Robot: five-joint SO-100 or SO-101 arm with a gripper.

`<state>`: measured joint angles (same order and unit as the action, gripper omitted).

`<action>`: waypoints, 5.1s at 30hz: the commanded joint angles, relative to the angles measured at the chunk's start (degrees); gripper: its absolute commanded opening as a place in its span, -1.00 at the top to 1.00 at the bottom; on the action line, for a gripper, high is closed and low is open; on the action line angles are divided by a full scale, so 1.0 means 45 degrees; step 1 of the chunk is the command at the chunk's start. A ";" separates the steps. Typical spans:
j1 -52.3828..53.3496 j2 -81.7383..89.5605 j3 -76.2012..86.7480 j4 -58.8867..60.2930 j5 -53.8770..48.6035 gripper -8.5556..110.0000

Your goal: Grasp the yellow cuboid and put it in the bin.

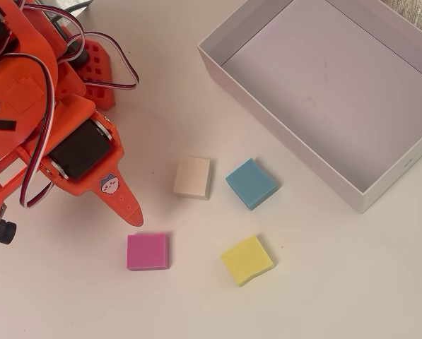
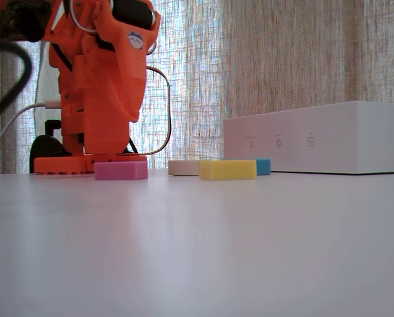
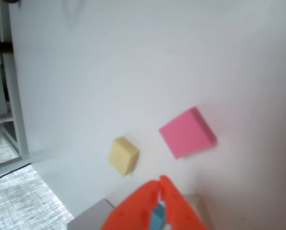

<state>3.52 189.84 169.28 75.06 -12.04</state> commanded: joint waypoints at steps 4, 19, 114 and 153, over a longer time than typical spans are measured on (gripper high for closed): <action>0.0000 -0.0059 -0.0059 0.0039 -0.0059 1.00; -0.0078 -0.0059 -0.0059 0.0039 -0.0117 0.99; -0.2754 -2.1543 -1.2090 -0.1484 0.2012 0.21; -0.3125 -2.3125 -1.2949 -0.1270 0.4277 0.39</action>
<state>-10.37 86.04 111.97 70.40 6.68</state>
